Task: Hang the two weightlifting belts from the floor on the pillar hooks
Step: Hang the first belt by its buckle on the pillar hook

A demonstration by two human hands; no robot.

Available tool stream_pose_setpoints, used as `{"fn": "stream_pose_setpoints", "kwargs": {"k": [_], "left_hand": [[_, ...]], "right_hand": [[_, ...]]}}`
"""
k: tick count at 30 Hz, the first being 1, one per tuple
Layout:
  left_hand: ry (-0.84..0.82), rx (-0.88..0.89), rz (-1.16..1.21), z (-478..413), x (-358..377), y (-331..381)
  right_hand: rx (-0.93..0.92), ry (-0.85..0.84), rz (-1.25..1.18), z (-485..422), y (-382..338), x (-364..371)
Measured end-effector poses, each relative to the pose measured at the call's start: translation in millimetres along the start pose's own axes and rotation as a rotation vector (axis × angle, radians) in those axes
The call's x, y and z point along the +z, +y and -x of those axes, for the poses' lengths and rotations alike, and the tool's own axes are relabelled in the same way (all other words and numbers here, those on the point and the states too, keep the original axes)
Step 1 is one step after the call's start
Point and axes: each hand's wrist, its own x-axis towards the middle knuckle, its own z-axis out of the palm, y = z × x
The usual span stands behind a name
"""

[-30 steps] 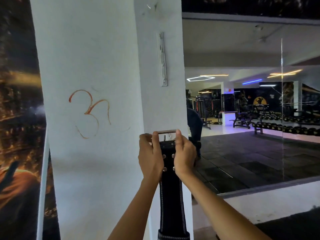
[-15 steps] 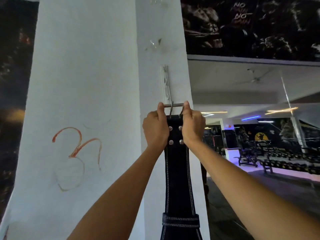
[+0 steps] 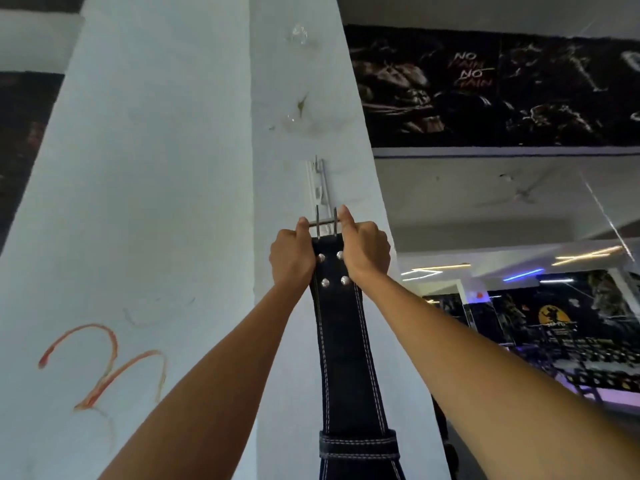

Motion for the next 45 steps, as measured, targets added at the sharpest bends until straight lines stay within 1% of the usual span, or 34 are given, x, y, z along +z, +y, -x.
{"fn": "stream_pose_setpoints", "kwargs": {"k": [3,6,9,11,13,15,18,21,23,25,28,29,30,31,33,35,37,39,43,45], "left_hand": [[0.014,-0.014,0.004,-21.6,18.0,-8.6],[0.022,-0.001,-0.062,-37.9,33.6,-19.7],[0.041,0.064,-0.119,-45.2,40.7,-31.5],[0.059,0.076,-0.124,-47.0,40.1,-34.0],[0.051,0.064,-0.120,-54.1,38.7,-32.9],[0.016,0.032,-0.135,-60.2,38.2,-31.5],[-0.068,0.020,-0.224,-57.3,40.3,-33.9],[-0.071,0.030,-0.246,-44.9,41.9,-38.4],[-0.055,0.061,-0.218,-36.4,40.4,-38.7],[-0.041,0.124,-0.153,-26.4,37.7,-41.1],[0.004,0.223,-0.034,-9.6,32.5,-48.3],[0.021,0.232,-0.004,-6.4,31.5,-50.1],[0.037,0.224,0.010,-5.4,31.5,-51.6],[0.050,0.200,-0.001,-5.7,32.6,-52.2],[0.075,0.134,-0.058,-8.2,36.0,-50.8],[0.090,0.062,-0.083,-10.4,38.4,-48.7],[0.073,-0.002,-0.066,-13.8,37.1,-46.5],[0.008,-0.068,-0.004,-23.2,34.6,-43.5],[-0.224,-0.268,0.237,-40.5,19.8,-32.0],[-0.295,-0.308,0.283,-40.0,12.5,-26.3]], "right_hand": [[0.008,0.000,0.009,-24.6,11.3,13.6],[0.042,-0.004,0.031,-43.0,25.8,26.0],[-0.038,0.034,0.075,-49.5,37.5,35.6],[-0.077,0.040,0.073,-49.9,37.5,38.4],[-0.053,0.021,0.047,-53.3,33.6,39.1],[0.014,-0.022,0.047,-60.1,34.1,40.6],[0.105,-0.090,0.072,-61.2,45.1,41.7],[0.086,-0.097,0.050,-50.5,53.2,37.3],[0.019,-0.114,0.033,-43.9,53.6,33.2],[-0.049,-0.168,-0.051,-37.5,56.7,29.0],[-0.053,-0.333,-0.419,-26.1,68.9,19.7],[-0.058,-0.372,-0.487,-24.0,72.5,16.8],[-0.073,-0.376,-0.495,-23.0,74.2,15.3],[-0.084,-0.342,-0.466,-24.3,74.6,16.2],[-0.078,-0.225,-0.329,-28.1,69.2,20.0],[-0.028,-0.152,-0.199,-30.9,61.0,22.9],[0.027,-0.101,-0.129,-32.0,55.5,25.9],[0.075,-0.069,-0.094,-33.8,51.8,29.8],[0.126,-0.067,-0.108,-35.1,47.1,35.1],[0.119,-0.057,-0.128,-32.2,46.8,33.9]]}}
